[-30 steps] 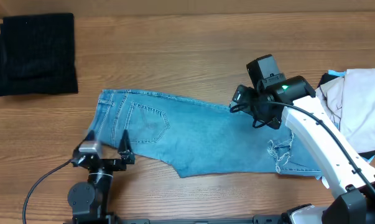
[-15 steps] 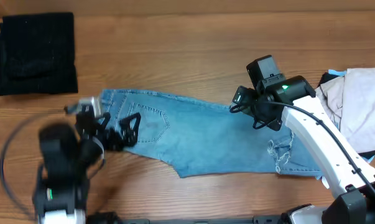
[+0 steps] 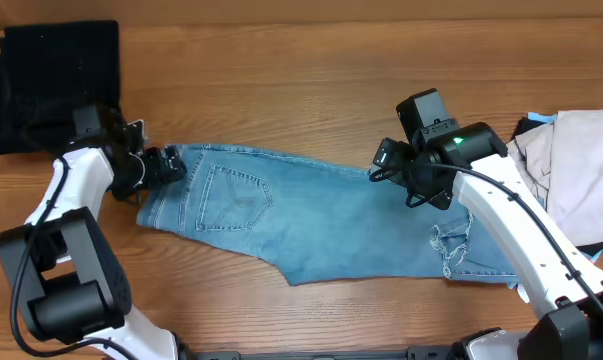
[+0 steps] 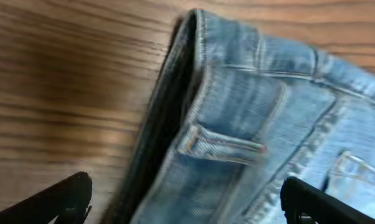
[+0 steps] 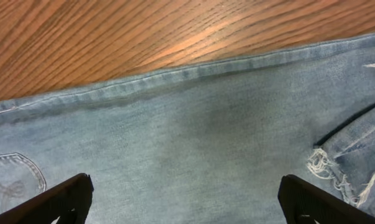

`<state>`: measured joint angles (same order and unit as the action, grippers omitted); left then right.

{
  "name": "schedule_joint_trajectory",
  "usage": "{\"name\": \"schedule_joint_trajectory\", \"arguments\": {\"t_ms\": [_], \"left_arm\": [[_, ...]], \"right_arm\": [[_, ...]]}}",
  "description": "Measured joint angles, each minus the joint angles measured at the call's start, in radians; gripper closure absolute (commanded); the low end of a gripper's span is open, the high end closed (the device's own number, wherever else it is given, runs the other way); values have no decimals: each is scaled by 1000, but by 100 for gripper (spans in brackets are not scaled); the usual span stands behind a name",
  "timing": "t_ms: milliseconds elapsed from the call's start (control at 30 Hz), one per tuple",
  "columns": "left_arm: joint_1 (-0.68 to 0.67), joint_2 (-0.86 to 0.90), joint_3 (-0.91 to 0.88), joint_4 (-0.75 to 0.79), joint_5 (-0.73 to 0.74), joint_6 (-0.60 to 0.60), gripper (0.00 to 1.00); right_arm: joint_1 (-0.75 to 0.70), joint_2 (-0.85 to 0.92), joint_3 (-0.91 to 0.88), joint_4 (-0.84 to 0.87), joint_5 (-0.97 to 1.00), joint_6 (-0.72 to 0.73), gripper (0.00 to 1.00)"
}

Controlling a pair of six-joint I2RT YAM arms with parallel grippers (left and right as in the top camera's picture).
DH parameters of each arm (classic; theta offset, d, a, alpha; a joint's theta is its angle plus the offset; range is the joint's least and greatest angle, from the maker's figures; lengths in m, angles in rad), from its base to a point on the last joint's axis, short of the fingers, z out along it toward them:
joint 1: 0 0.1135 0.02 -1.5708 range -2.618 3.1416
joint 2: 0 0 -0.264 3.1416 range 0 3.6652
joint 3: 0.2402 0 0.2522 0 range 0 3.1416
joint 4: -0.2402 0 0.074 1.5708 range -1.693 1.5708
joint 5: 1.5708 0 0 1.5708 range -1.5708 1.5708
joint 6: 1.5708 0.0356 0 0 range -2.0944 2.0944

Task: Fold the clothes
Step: 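Grasp the left end of the jeans with the left gripper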

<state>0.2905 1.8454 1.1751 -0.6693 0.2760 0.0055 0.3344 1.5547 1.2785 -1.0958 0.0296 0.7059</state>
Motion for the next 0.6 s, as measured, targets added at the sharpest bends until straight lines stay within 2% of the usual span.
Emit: {"name": "schedule_joint_trajectory", "arguments": {"t_ms": [267,300,400,433,500,567,600], "left_arm": [[5,108,56,19,80,113,0],[6,110,59,13,92,127,3],[4,119,71,-77,126,159,31],[4,122,72,-105,132,162,35],[4,126,71,-134,142,164,62],[2,134,66,-152,148,161,96],[-3,141,60,-153,161,159,96]], "right_arm": [[0,0,0,8,0,0,0],[0,0,0,9,0,0,0],[0,0,0,26,0,0,0],[0,0,0,33,0,0,0],[0,0,0,39,0,0,0],[0,0,0,36,0,0,0],[0,0,0,32,0,0,0]]}}
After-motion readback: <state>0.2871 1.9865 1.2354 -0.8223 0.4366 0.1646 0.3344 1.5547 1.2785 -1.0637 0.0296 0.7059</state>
